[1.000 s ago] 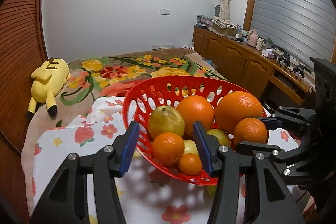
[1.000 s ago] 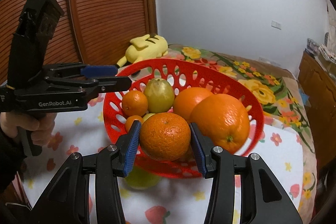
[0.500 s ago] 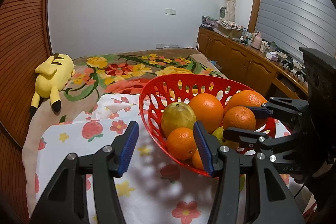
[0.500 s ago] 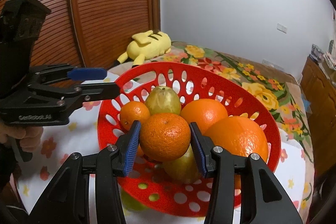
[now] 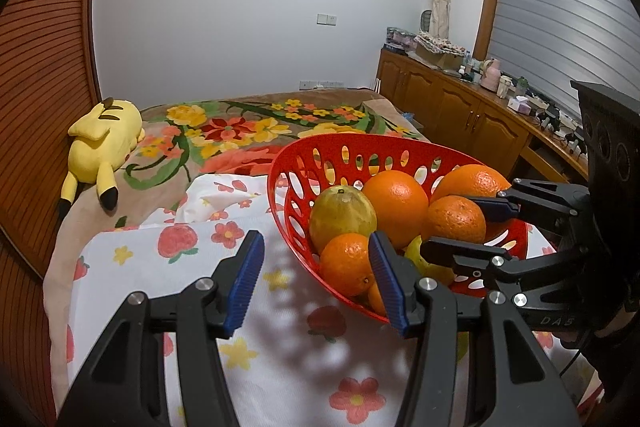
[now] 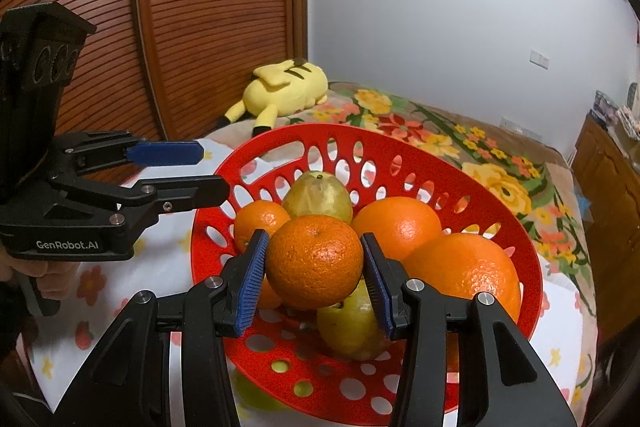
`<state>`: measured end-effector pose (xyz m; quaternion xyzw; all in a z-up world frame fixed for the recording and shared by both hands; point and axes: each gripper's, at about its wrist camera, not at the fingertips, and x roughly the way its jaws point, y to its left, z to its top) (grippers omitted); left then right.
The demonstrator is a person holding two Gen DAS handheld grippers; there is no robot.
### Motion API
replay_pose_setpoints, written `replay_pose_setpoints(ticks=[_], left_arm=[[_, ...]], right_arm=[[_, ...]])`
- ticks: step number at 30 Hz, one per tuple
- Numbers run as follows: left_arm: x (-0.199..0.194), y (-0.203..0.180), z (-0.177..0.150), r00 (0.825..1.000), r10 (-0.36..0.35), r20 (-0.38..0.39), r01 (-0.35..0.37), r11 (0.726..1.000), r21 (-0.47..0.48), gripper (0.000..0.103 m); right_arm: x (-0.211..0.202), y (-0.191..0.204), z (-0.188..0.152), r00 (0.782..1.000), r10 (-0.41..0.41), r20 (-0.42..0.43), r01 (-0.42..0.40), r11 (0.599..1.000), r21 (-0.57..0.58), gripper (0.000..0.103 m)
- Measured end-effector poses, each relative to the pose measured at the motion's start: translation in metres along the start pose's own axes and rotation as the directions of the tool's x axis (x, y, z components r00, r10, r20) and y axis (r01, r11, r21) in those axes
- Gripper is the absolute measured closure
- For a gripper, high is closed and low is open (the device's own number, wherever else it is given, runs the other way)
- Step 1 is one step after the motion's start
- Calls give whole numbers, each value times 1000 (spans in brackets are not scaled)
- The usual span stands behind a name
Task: Organize fruits
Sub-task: 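Lower the tangerine into the basket and open the left tool while the right tool lowers its tangerine, then withdraw both open tools and bring the left tool to a green pomelo, the right to a tangerine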
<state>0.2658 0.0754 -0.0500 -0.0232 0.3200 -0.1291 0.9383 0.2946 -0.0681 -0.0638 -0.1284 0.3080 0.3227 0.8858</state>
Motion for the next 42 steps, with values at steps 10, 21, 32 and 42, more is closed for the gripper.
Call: replay_pose_setpoints(ticks=[10, 21, 32, 42], left_arm=[[0, 0, -1, 1000, 0, -3, 0, 1000, 1, 49], [-11, -5, -15, 1000, -2, 4, 2, 1000, 11, 48], [-45, -30, -27, 1000, -14, 20, 13, 999, 29, 43], [-68, -56, -45, 999, -26, 28, 25, 998, 52, 35]], right_arm=[[-1, 0, 0, 1000, -9, 7, 9, 1000, 3, 56], [-28, 1, 0, 998, -27, 51, 26, 999, 21, 50], [-75, 11, -25, 995, -53, 83, 48, 997, 67, 43], [-110, 27, -72, 995, -67, 70, 58, 990, 128, 36]])
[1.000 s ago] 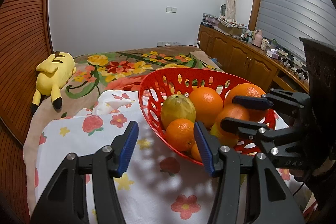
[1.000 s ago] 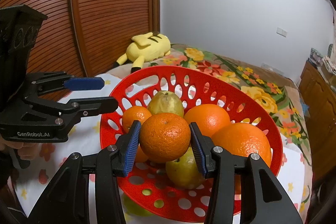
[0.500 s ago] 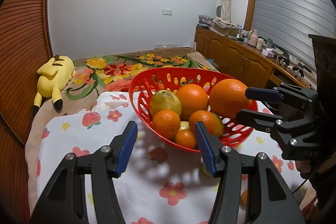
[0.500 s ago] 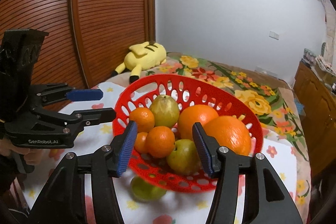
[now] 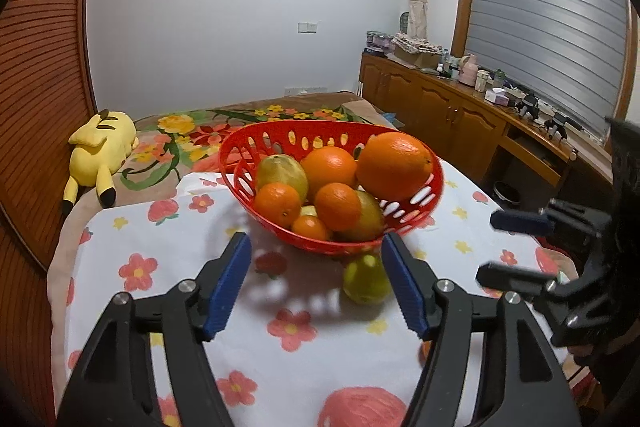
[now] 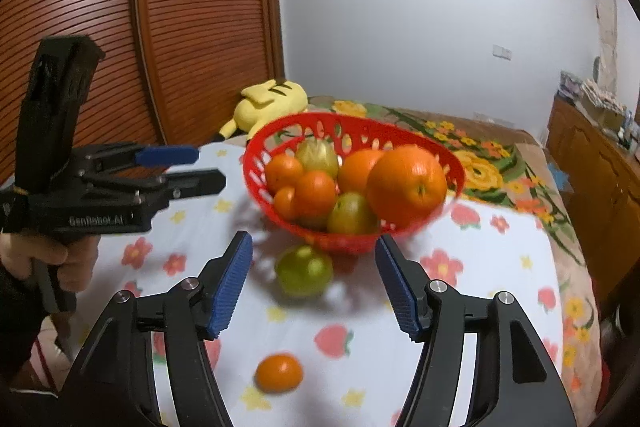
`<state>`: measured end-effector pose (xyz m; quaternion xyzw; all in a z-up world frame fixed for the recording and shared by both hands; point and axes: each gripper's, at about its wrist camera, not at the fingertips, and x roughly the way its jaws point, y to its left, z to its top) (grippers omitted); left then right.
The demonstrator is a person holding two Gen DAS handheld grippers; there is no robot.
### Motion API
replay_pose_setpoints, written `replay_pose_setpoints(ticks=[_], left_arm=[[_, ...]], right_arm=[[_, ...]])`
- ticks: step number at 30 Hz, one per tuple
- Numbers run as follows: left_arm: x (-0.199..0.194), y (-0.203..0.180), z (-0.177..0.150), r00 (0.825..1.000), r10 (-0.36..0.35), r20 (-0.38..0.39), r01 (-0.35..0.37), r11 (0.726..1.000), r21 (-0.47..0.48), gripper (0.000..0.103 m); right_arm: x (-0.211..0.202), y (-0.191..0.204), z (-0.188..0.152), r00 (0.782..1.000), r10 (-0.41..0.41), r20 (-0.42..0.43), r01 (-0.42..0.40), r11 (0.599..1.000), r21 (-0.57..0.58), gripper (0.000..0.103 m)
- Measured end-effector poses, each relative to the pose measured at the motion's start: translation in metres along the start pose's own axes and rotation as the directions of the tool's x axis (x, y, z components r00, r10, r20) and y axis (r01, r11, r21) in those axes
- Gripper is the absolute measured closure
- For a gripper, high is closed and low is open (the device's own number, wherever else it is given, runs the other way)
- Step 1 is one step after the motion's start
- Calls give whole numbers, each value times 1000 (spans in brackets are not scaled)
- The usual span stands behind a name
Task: Organize fruits
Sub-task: 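Withdraw both open tools and bring the left tool to a green pomelo, the right to a tangerine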
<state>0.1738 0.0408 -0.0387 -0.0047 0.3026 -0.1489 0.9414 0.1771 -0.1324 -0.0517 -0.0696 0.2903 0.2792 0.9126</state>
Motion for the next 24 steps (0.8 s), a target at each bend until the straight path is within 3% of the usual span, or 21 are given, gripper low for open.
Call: replay_pose_setpoints(ticks=[8, 24], left_arm=[[-4, -8, -21, 1000, 2, -29, -2, 1000, -5, 35], [12, -4, -58, 995, 6, -103, -10, 999, -41, 35]], right_arm=[[-1, 4, -38, 999, 22, -41, -20, 999, 49, 35], [30, 9, -79, 988, 53, -145, -41, 995, 88, 37]])
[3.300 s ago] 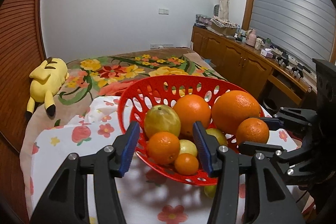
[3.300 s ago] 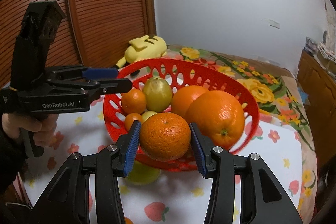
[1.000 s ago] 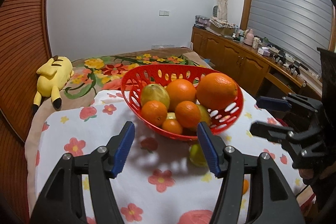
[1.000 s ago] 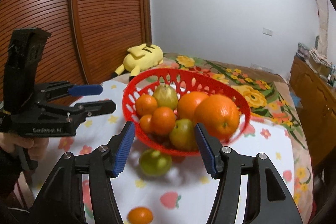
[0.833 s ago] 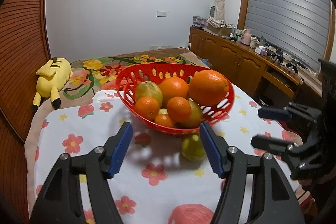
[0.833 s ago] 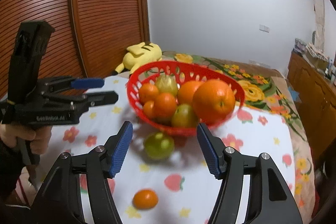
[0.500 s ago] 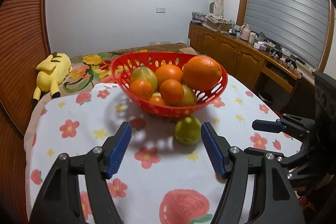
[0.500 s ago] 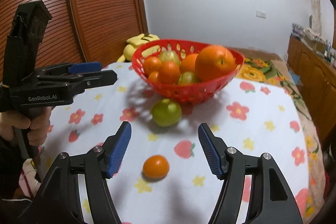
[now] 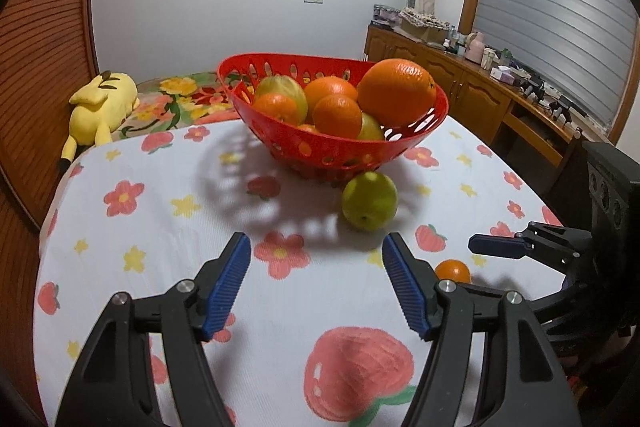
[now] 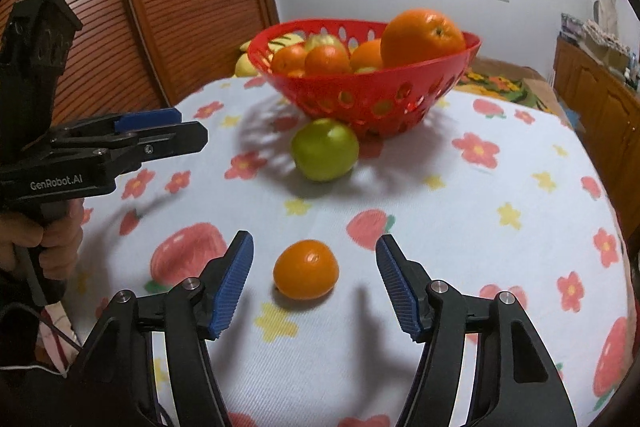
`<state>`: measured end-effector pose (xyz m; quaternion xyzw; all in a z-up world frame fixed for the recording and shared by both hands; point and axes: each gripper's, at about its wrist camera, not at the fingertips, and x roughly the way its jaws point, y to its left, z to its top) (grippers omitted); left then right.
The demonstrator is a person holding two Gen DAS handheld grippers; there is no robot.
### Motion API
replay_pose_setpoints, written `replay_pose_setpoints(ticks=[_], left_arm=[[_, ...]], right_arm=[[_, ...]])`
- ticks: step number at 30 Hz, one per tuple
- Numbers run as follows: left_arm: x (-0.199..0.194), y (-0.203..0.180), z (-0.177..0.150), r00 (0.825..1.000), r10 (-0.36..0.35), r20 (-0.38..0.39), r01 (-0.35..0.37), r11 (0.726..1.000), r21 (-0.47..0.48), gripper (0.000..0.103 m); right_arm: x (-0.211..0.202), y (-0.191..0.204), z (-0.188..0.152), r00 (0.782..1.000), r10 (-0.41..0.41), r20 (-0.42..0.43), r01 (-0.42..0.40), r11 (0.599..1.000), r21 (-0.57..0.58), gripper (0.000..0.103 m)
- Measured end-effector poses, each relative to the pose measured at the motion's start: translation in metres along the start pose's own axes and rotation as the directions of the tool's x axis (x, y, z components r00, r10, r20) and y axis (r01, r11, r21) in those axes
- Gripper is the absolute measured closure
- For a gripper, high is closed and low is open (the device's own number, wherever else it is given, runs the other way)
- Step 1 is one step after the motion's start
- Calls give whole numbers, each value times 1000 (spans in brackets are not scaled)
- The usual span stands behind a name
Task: Organize fruits
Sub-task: 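Withdraw both open tools and bring the left tool to a green pomelo, the right to a tangerine, then close the right tool on the tangerine while the left tool closes on the green pomelo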
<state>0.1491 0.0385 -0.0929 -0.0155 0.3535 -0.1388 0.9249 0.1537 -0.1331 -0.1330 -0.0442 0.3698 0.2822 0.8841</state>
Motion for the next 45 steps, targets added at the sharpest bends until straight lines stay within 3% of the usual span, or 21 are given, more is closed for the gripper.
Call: replay_pose_setpoints(ticks=[14, 16, 45], left_arm=[[13, -3, -3, 1000, -3, -30, 3, 1000, -8, 35], [15, -4, -2, 999, -5, -35, 4, 1000, -9, 35], [86, -45, 37, 990, -15, -138, 24, 998, 60, 35]], right_arm=[[17, 0, -7, 997, 2, -74, -2, 1000, 1, 57], [19, 0, -8, 996, 21, -81, -21, 1000, 3, 66], [-20, -52, -22, 1000, -28, 6, 27, 995, 92, 66]])
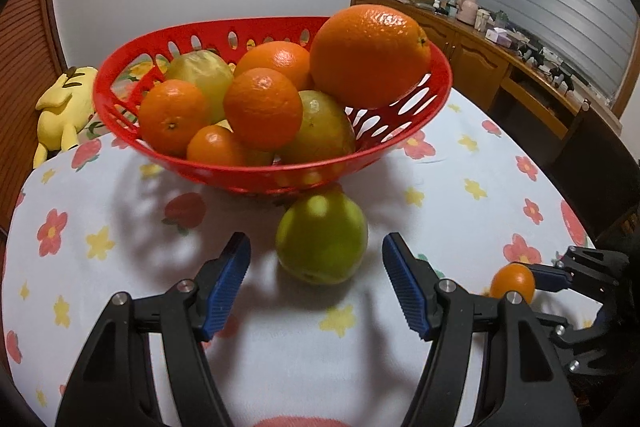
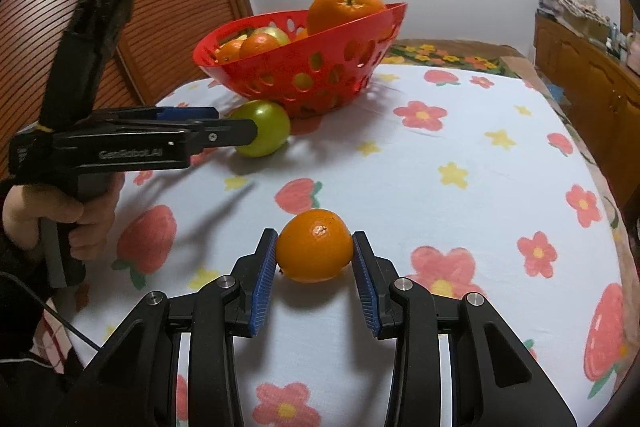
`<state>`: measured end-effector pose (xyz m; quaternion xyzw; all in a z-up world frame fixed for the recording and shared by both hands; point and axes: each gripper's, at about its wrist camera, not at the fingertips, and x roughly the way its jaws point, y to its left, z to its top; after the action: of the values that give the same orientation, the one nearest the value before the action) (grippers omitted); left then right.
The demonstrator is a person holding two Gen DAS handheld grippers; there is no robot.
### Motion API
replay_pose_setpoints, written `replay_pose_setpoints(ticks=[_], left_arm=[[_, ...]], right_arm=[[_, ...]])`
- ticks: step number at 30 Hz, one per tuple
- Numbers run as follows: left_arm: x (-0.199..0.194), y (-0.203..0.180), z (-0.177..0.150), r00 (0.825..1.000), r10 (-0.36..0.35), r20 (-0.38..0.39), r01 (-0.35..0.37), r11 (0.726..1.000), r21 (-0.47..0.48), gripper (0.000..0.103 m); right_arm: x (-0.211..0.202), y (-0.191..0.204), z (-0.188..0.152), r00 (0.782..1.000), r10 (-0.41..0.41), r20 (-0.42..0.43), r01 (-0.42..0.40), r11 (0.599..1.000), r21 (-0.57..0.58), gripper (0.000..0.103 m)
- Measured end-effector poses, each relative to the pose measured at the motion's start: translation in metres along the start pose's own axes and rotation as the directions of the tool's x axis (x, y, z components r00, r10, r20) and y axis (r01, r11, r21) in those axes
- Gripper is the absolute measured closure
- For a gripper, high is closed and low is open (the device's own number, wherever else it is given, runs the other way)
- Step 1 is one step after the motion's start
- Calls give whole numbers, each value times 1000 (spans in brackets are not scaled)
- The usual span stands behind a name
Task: Organize fruits
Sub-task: 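Close the right tool on the tangerine while the left tool closes on the green pomelo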
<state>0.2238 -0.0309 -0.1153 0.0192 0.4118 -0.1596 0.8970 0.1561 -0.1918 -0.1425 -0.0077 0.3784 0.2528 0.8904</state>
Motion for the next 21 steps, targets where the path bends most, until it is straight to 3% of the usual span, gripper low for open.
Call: replay_pose_setpoints(ticks=[15, 17, 18, 21], left_arm=[[20, -6, 9, 999, 5, -38, -4, 1000, 18, 35], [20, -6, 8, 999, -10, -31, 11, 1000, 20, 41], [20, -5, 8, 999, -14, -33, 15, 1000, 21, 50], [16, -6, 2, 999, -12, -31, 13, 999, 36, 52]], right_arm=[[-1, 0, -1, 1000, 4, 11, -4, 1000, 0, 66], [-1, 1, -1, 1000, 5, 11, -5, 1000, -1, 66], [-1, 1, -1, 1000, 4, 12, -4, 1000, -2, 66], [-2, 0, -1, 1000, 4, 13, -4, 1000, -1, 66]])
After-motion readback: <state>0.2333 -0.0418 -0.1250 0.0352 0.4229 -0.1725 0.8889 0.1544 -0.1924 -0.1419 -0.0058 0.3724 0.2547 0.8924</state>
